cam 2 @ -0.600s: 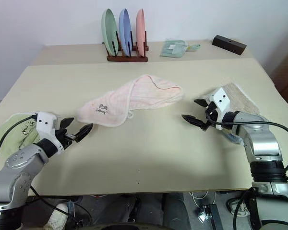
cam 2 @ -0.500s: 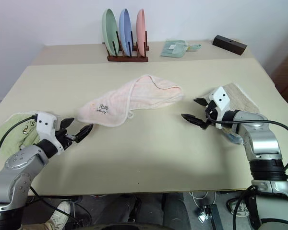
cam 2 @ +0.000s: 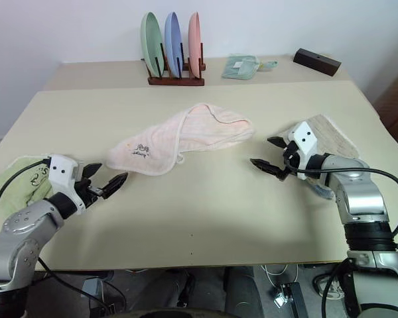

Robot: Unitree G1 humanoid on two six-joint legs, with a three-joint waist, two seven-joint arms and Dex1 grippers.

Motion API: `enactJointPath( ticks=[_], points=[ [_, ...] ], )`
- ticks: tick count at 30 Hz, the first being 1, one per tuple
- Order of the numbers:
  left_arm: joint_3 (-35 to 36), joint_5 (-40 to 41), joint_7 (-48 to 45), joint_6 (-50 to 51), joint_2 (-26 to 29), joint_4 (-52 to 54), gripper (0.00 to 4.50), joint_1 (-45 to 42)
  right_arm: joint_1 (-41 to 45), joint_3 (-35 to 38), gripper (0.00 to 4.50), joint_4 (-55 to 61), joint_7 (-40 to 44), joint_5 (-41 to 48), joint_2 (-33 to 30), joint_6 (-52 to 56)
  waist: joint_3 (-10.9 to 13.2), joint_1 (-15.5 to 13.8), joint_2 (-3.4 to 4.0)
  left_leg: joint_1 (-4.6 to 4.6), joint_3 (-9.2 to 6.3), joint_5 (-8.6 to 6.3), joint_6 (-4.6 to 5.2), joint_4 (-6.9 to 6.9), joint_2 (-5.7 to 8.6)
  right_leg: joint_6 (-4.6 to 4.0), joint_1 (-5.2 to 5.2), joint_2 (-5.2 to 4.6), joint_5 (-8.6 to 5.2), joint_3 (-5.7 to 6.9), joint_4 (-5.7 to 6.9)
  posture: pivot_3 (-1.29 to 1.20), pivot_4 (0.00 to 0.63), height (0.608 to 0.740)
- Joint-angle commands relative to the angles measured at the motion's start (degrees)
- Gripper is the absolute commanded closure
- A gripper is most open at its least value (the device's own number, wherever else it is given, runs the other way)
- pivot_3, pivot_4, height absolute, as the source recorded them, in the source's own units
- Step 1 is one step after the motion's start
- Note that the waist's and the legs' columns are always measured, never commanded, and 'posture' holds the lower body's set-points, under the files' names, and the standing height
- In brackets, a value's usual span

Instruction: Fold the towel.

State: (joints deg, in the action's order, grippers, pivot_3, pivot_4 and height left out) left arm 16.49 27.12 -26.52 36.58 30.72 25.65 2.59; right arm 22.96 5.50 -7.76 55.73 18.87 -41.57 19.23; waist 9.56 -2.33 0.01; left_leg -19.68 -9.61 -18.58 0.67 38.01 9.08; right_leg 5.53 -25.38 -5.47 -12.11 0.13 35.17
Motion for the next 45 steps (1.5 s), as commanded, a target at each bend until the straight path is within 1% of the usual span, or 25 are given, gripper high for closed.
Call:
enactJointPath(
  ticks=[1, 5, 7, 13, 19, 23, 26, 27, 29, 35, 36, 38, 40, 41, 43, 45],
  points=[
    [0.07, 1.32, -2.64, -1.21, 1.07, 0.79, 0.06, -0.59, -1.37, -0.10, 0.00, 5.69, -0.62, 1.47, 1.02, 1.51, 0.00, -0.01, 0.00, 0.00, 0.00, 0.00, 0.00, 0.00, 0.00, 0.00, 0.00, 0.00, 0.00, 0.00, 0.00, 0.00, 0.150, 0.740],
    [-2.97, 1.89, -4.61, -0.39, 0.64, -0.88, 0.06, -3.33, -3.21, -0.03, 0.00, 10.84, -2.22, 3.39, 2.84, 4.66, 0.00, -0.02, 0.00, 0.00, 0.00, 0.00, 0.00, 0.01, 0.00, 0.00, 0.01, 0.00, 0.00, 0.00, 0.00, 0.00, 0.150, 0.740],
    [-5.66, 1.22, -5.59, 0.20, 1.17, -1.11, 0.06, -5.26, -4.40, -0.65, 0.00, 14.20, -2.92, 3.96, 3.48, 6.20, 0.00, -0.13, 0.00, 0.00, 0.00, 0.00, 0.00, 0.01, 0.00, 0.00, 0.01, 0.00, 0.00, 0.00, 0.00, 0.00, 0.150, 0.740],
    [-18.39, -7.00, -8.27, -1.63, 2.92, -6.83, 0.06, -13.97, -6.50, -2.62, 0.00, 18.33, -7.06, 2.31, 6.12, 6.36, 0.00, -0.03, 0.00, 0.00, -0.01, 0.00, 0.00, 0.01, 0.00, 0.01, 0.01, 0.00, 0.00, 0.00, 0.01, 0.00, 0.150, 0.740],
    [-27.08, -13.40, -7.47, 0.52, 0.04, -15.82, 0.06, -24.80, -7.93, -4.12, 0.00, 20.47, -8.54, 1.91, 6.99, 6.09, 0.00, -0.04, -0.02, 0.00, -0.01, 0.00, 0.00, 0.01, 0.01, 0.01, 0.00, 0.00, 0.00, 0.00, 0.01, 0.00, 0.150, 0.740],
    [-30.01, -16.50, -6.87, 1.91, -1.06, -18.68, 0.06, -27.96, -8.63, -4.04, 0.00, 21.04, -9.51, 2.02, 7.26, 5.86, 0.00, 0.18, -0.01, 0.00, 0.00, 0.00, 0.00, 0.01, 0.01, 0.02, -0.02, 0.02, 0.01, -0.01, 0.01, 0.00, 0.150, 0.740],
    [-30.13, -16.97, -7.11, 2.90, -1.51, -19.26, 0.06, -28.20, -9.17, -4.36, 0.00, 21.77, -10.10, 2.06, 7.48, 5.89, 0.00, 0.05, -0.01, -0.01, -0.02, 0.01, 0.00, 0.01, 0.01, 0.02, -0.04, 0.02, 0.01, -0.01, 0.02, 0.00, 0.150, 0.740],
    [-29.66, -17.01, -6.53, 3.56, -1.86, -19.60, 0.29, -28.30, -9.32, -4.36, 0.00, 21.84, -10.20, 2.09, 7.52, 5.79, 0.00, 0.02, -0.02, -0.01, -0.02, 0.01, 0.00, 0.01, 0.01, 0.02, -0.04, 0.02, 0.01, -0.01, 0.03, 0.00, 0.150, 0.740],
    [-28.97, -17.31, -5.82, 4.10, -2.03, -19.89, 0.92, -28.29, -9.55, -4.29, 0.00, 21.86, -10.33, 2.17, 7.57, 5.63, 0.00, 0.04, -0.02, -0.01, -0.02, 0.01, 0.00, 0.03, 0.01, 0.03, -0.02, 0.01, 0.02, -0.01, 0.03, 0.00, 0.150, 0.740],
    [-26.56, -17.70, -5.50, 1.89, -1.37, -21.43, 3.86, -27.97, -9.59, -4.75, 0.00, 21.76, -10.58, 1.95, 7.94, 5.17, 0.00, 0.13, -0.02, 0.02, -0.02, 0.02, -0.02, 0.04, 0.00, 0.05, -0.03, 0.03, 0.03, -0.01, 0.07, 0.00, 0.150, 0.740],
    [-26.43, -17.73, -5.58, 1.64, -1.29, -21.52, 4.42, -27.96, -9.52, -4.82, 0.00, 21.70, -10.62, 1.89, 8.00, 5.11, 0.00, 0.08, -0.02, 0.02, -0.02, 0.02, -0.02, 0.04, 0.00, 0.05, -0.03, 0.03, 0.03, -0.01, 0.07, 0.00, 0.150, 0.740],
    [-25.67, -17.77, -5.81, 0.28, -0.85, -21.08, 4.47, -27.74, -9.25, -5.03, 0.00, 21.58, -10.62, 1.82, 8.17, 5.01, 0.00, 0.04, -0.02, 0.01, -0.01, 0.02, -0.02, 0.04, 0.01, 0.05, -0.02, 0.02, 0.03, -0.01, 0.06, 0.00, 0.150, 0.740],
    [-22.85, -15.86, -7.06, -3.22, -0.50, -17.65, 4.47, -26.19, -8.61, -5.51, 0.00, 21.15, -10.46, 1.26, 8.18, 4.48, 0.00, 0.16, -0.02, 0.00, -0.01, 0.02, -0.02, 0.04, 0.01, 0.05, -0.03, 0.02, 0.03, -0.01, 0.05, 0.00, 0.150, 0.740],
    [-20.85, -13.29, -8.38, -2.97, -0.47, -14.91, 4.47, -24.70, -8.02, -5.90, 0.00, 20.68, -10.41, 0.55, 7.96, 3.99, 0.00, 0.23, -0.02, 0.00, -0.01, 0.02, -0.02, 0.04, 0.01, 0.05, -0.04, 0.02, 0.03, -0.02, 0.05, 0.00, 0.150, 0.740],
    [-18.12, -9.26, -11.70, -2.58, 0.70, -9.22, 4.47, -20.68, -6.36, -6.86, 0.00, 19.09, -10.73, -1.86, 7.49, 2.14, 0.00, 0.41, -0.01, -0.01, -0.01, 0.01, -0.02, 0.03, 0.01, 0.05, -0.06, 0.02, 0.03, -0.03, 0.05, 0.00, 0.150, 0.740],
    [-16.16, -6.67, -15.76, -2.22, 4.41, -2.54, 4.47, -13.73, -2.70, -8.30, 0.00, 15.32, -12.40, -6.15, 7.17, -0.50, 0.00, 0.76, 0.01, -0.01, 0.01, 0.01, -0.02, 0.02, 0.00, 0.05, -0.08, 0.03, 0.03, -0.05, 0.05, 0.00, 0.150, 0.740]
  ],
)
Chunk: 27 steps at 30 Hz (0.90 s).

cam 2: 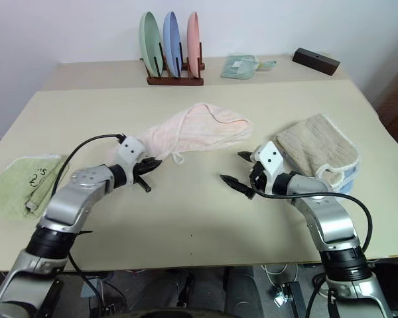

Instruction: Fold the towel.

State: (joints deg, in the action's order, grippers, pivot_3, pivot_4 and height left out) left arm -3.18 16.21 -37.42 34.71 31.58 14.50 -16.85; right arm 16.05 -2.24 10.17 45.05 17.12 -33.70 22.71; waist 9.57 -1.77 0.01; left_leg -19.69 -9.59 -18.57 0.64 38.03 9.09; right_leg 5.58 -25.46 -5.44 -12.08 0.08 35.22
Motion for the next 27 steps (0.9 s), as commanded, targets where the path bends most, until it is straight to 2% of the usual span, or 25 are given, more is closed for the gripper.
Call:
enactJointPath(
  ticks=[1, 5, 7, 10, 17, 27],
  points=[
    [4.84, 5.96, -6.58, 0.67, 5.37, 11.56, 4.47, 9.48, 6.49, -1.15, 0.00, -5.13, -3.01, -6.69, -0.64, -5.60, 0.00, 0.57, 0.01, 0.01, 0.02, 0.00, 0.00, 0.00, 0.00, 0.00, 0.00, 0.00, 0.00, -0.02, 0.01, 0.00, 0.150, 0.740],
    [9.80, 10.98, -10.35, 2.51, 10.12, 19.01, 4.47, 20.96, 14.57, -2.66, 0.00, -13.11, -5.17, -11.51, 0.63, -10.80, 0.02, 1.00, 0.01, 0.02, 0.04, 0.00, 0.00, -0.01, 0.00, -0.01, 0.01, 0.01, 0.00, -0.04, 0.03, 0.00, 0.150, 0.740],
    [11.11, 11.78, -9.75, 3.18, 10.73, 19.92, 4.47, 23.10, 17.15, -3.53, 0.00, -16.20, -5.39, -13.34, 1.15, -13.20, 0.03, 0.79, 0.01, 0.02, 0.02, 0.00, 0.00, -0.01, 0.00, -0.02, 0.03, 0.00, -0.01, -0.03, 0.03, 0.00, 0.150, 0.740],
    [12.08, 9.39, -7.63, 1.64, 10.79, 18.26, 4.47, 24.92, 23.10, -9.02, 0.00, -25.10, -5.31, -20.24, 2.15, -21.51, 0.03, 1.02, 0.01, 0.04, 0.02, 0.00, 0.00, 0.00, 0.01, -0.02, 0.07, 0.00, -0.01, -0.01, 0.02, 0.00, 0.150, 0.740],
    [15.68, 8.27, 1.36, 0.61, 5.13, 11.05, 4.47, 19.05, 33.65, -14.60, 0.00, -47.07, -11.99, -30.21, 6.68, -33.90, 0.03, 1.04, 0.01, 0.07, 0.03, 0.00, -0.01, -0.04, 0.00, -0.04, 0.05, 0.03, 0.00, -0.02, 0.02, 0.00, 0.150, 0.740],
    [20.78, 5.54, 11.65, -1.56, 0.92, 0.64, 4.47, 9.82, 44.42, -15.88, 0.00, -68.56, -24.84, -37.28, 11.55, -40.27, 0.03, 1.39, 0.01, 0.06, 0.03, 0.02, -0.04, -0.04, 0.00, -0.06, -0.01, 0.08, 0.02, -0.05, 0.04, 0.00, 0.150, 0.740]
  ],
)
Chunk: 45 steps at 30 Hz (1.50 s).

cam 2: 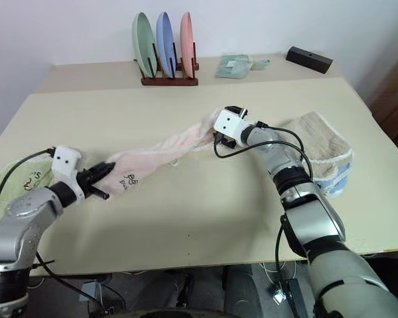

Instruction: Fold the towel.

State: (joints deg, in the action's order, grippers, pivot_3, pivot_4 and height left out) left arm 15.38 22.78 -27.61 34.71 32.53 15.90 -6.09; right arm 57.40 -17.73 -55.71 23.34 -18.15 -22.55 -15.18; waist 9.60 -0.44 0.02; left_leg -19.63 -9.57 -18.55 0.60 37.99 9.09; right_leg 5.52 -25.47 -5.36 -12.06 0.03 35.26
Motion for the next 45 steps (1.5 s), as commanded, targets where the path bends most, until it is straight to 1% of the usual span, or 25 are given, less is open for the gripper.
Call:
enactJointPath(
  ticks=[1, 5, 7, 10, 16, 23, 26, 28, 31, 32, 33, 40, 44, 45],
  points=[
    [2.08, -1.75, 2.41, -1.73, 0.21, -1.34, 4.47, -1.01, 3.73, -0.61, 0.00, -3.84, -3.85, -2.69, 0.56, -3.21, 0.00, 0.19, 0.00, 0.00, -0.01, 0.00, 0.00, 0.00, 0.00, 0.00, 0.00, 0.00, 0.00, 0.00, 0.00, 0.00, 0.150, 0.740],
    [1.91, -2.86, 3.52, -1.80, 0.51, -2.56, 4.47, -1.04, 5.72, 0.00, 0.00, -7.13, -4.93, -3.19, 1.30, -4.52, 0.00, 0.80, 0.00, 0.00, 0.00, 0.00, 0.00, -0.02, 0.00, 0.00, -0.01, 0.02, 0.00, -0.02, -0.01, 0.00, 0.150, 0.740],
    [2.02, -2.59, 3.13, -2.08, 0.42, -2.31, 4.47, -0.86, 6.54, -0.93, 0.00, -8.56, -5.52, -4.61, 1.36, -5.29, 0.00, 1.07, 0.00, 0.00, -0.01, 0.00, 0.00, -0.01, 0.00, 0.00, -0.01, 0.02, 0.00, -0.02, 0.00, 0.00, 0.150, 0.740],
    [1.55, -2.61, 3.14, -1.92, 0.15, -1.88, 4.47, -0.65, 7.46, -2.95, 0.00, -11.14, -4.21, -6.75, 2.08, -6.93, 0.00, 1.29, 0.00, 0.00, -0.01, 0.00, 0.00, -0.01, 0.00, 0.00, -0.02, 0.02, 0.00, -0.02, 0.03, 0.00, 0.150, 0.740],
    [-0.27, -2.20, 2.20, -1.33, -0.30, 0.18, 4.47, 0.74, 10.19, -6.88, 0.00, -15.30, -9.16, -12.16, 2.96, -7.89, 0.00, 1.48, 0.01, 0.00, 0.00, -0.02, -0.03, -0.02, -0.02, 0.00, -0.05, 0.06, 0.00, -0.05, 0.04, 0.00, 0.150, 0.740],
    [-2.29, -1.07, -0.22, -1.01, -0.94, 3.89, 4.47, 3.34, 13.92, -9.83, 0.00, -19.84, -12.90, -16.60, 5.07, -5.62, 0.00, 1.43, 0.03, 0.00, 0.00, -0.02, -0.04, -0.01, -0.02, -0.01, -0.06, 0.17, 0.00, -0.10, 0.05, 0.00, 0.150, 0.740],
    [-2.45, -0.98, -0.24, -0.98, -1.11, 5.00, 4.50, 4.11, 14.57, -10.26, 0.86, -20.92, -13.76, -17.74, 5.84, -4.76, 0.00, 1.45, 0.03, 0.00, 0.00, -0.02, -0.05, -0.01, -0.03, -0.01, -0.06, 0.20, 0.00, -0.11, 0.06, 0.00, 0.150, 0.740],
    [-2.08, -0.55, 0.03, -0.55, -1.22, 6.21, 4.50, 4.78, 14.69, -10.69, 1.82, -21.36, -14.70, -18.47, 6.05, -4.10, 0.00, 1.45, 0.03, 0.00, 0.00, -0.03, -0.08, -0.01, -0.05, -0.01, -0.07, 0.22, 0.00, -0.12, 0.06, 0.00, 0.150, 0.740],
    [-1.59, 0.08, 0.63, 0.28, -1.29, 7.98, 4.50, 5.59, 14.68, -10.53, 3.47, -21.64, -16.20, -18.93, 6.09, -3.08, 0.00, 1.45, 0.04, 0.00, 0.00, -0.04, -0.09, -0.01, -0.05, -0.01, -0.08, 0.23, 0.00, -0.15, 0.06, 0.00, 0.150, 0.740],
    [-1.53, 0.18, 0.77, 0.44, -1.28, 8.32, 4.50, 5.75, 14.67, -10.45, 3.91, -21.69, -16.53, -19.04, 6.09, -2.90, 0.01, 1.45, 0.04, 0.00, 0.00, -0.04, -0.09, -0.01, -0.05, -0.02, -0.08, 0.24, 0.00, -0.15, 0.06, 0.00, 0.150, 0.740],
    [-1.41, 0.37, 0.95, 0.66, -1.30, 8.94, 4.50, 6.01, 14.67, -10.36, 4.44, -21.72, -16.98, -19.10, 6.05, -2.71, 0.01, 1.44, 0.04, 0.00, 0.00, -0.04, -0.09, -0.01, -0.05, -0.02, -0.08, 0.25, 0.00, -0.15, 0.06, 0.00, 0.150, 0.740],
    [-0.38, 2.56, 1.27, 1.27, -1.62, 10.84, 4.50, 5.63, 13.75, -8.46, 4.44, -21.11, -16.88, -17.25, 5.03, -3.80, 0.01, 1.45, 0.04, 0.00, 0.00, -0.04, -0.11, -0.01, -0.07, -0.03, -0.09, 0.29, 0.00, -0.19, 0.07, 0.00, 0.150, 0.740],
    [1.51, 4.79, -0.35, 1.30, -0.41, 11.05, 4.50, 5.29, 11.35, -4.95, 4.44, -20.08, -11.08, -13.01, 3.45, -5.77, 0.00, 1.44, 0.04, 0.00, 0.01, -0.05, -0.12, -0.01, -0.08, -0.03, -0.08, 0.29, 0.00, -0.20, 0.07, 0.00, 0.150, 0.740],
    [1.68, 4.77, -0.19, 1.44, -0.26, 10.66, 4.50, 5.18, 10.66, -3.51, 4.21, -19.73, -6.94, -11.00, 3.21, -6.31, 0.00, 1.41, 0.04, 0.00, 0.00, -0.05, -0.12, -0.01, -0.08, -0.03, -0.08, 0.30, 0.00, -0.19, 0.07, 0.00, 0.150, 0.740]
  ],
)
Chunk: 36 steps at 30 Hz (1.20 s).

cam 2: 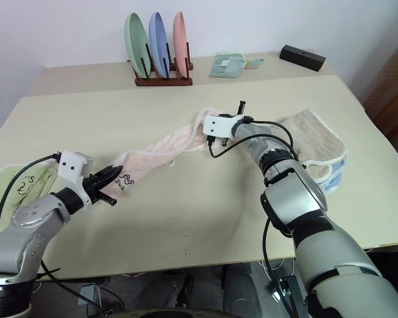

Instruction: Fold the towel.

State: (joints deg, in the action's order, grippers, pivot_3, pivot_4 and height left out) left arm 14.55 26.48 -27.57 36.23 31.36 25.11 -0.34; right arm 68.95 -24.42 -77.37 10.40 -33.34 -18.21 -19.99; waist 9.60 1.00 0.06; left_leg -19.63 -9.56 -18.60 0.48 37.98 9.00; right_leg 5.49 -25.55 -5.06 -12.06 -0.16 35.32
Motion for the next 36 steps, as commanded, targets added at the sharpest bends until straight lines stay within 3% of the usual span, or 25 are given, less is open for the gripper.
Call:
enactJointPath(
  ticks=[1, 2, 6, 16, 22, 29, 32, 36],
  points=[
    [2.58, 1.08, -0.11, 0.01, 1.05, 1.19, 4.50, -0.64, -1.38, 4.24, 3.93, 2.27, 9.02, 5.63, -1.32, -1.86, 0.00, -0.03, 0.00, 0.00, 0.00, 0.00, 0.00, 0.00, 0.00, 0.00, 0.01, 0.00, 0.00, 0.00, 0.00, 0.00, 0.150, 0.740],
    [2.00, 1.19, -0.25, 0.19, 1.11, 1.34, 4.50, -0.72, -2.25, 4.94, 3.65, 4.09, 11.84, 6.79, -3.29, -4.35, 0.00, -0.05, 0.00, 0.00, 0.00, 0.00, 0.00, 0.00, 0.00, 0.00, 0.01, 0.00, 0.00, 0.00, -0.01, 0.00, 0.150, 0.740],
    [0.24, 1.10, -0.77, 0.43, 1.03, 1.69, 4.50, -0.85, -5.35, 6.95, 1.68, 10.44, 21.92, 11.05, -7.90, -10.14, 0.03, -0.09, 0.04, -0.01, 0.00, 0.00, 0.01, 0.01, 0.00, 0.00, 0.02, 0.00, 0.00, 0.00, -0.03, 0.00, 0.150, 0.740],
    [-0.73, 0.53, -1.43, -0.06, 0.89, 0.35, 4.50, -2.04, -9.74, 5.11, 1.68, 17.30, 32.49, 11.36, -12.30, -13.24, 0.02, -0.10, 0.04, 0.04, 0.16, -0.06, -0.11, 0.01, -0.27, -0.13, 0.01, 0.11, 0.08, -0.05, -0.04, 0.00, 0.150, 0.740],
    [-1.65, 0.47, -1.29, -0.27, 0.34, 0.65, 4.50, -1.98, -9.69, 2.68, 1.68, 16.57, 31.08, 7.81, -11.78, -14.42, 0.01, -0.20, 0.02, 0.05, 0.17, -0.06, -0.10, 0.02, -0.28, -0.14, 0.02, 0.11, 0.09, -0.05, -0.04, 0.00, 0.150, 0.740],
    [-1.36, 0.60, -1.42, -0.33, 0.50, 1.44, 4.50, -0.59, -10.26, 4.62, 1.68, 19.79, 39.19, 13.05, -11.84, -13.54, 0.01, -0.19, 0.02, 0.07, 0.21, -0.07, -0.12, 0.02, -0.34, -0.17, 0.02, 0.17, 0.11, -0.06, -0.06, 0.00, 0.150, 0.740],
    [-1.62, 0.85, -1.65, -0.28, 0.42, 1.35, 4.50, -0.46, -10.23, 3.59, 1.68, 19.16, 38.34, 11.96, -11.04, -13.78, 0.01, -0.26, 0.02, 0.07, 0.22, -0.08, -0.13, 0.02, -0.36, -0.18, 0.02, 0.19, 0.11, -0.06, -0.07, 0.00, 0.150, 0.740],
    [-2.51, 0.61, -1.85, -0.53, 0.11, 0.79, 4.50, -1.20, -7.16, 1.86, 1.68, 15.14, 28.12, 7.37, -8.27, -11.94, 0.01, -0.03, 0.02, 0.11, 0.29, -0.09, -0.16, 0.02, -0.43, -0.24, 0.03, 0.30, 0.16, -0.15, -0.07, 0.00, 0.150, 0.740]
  ],
)
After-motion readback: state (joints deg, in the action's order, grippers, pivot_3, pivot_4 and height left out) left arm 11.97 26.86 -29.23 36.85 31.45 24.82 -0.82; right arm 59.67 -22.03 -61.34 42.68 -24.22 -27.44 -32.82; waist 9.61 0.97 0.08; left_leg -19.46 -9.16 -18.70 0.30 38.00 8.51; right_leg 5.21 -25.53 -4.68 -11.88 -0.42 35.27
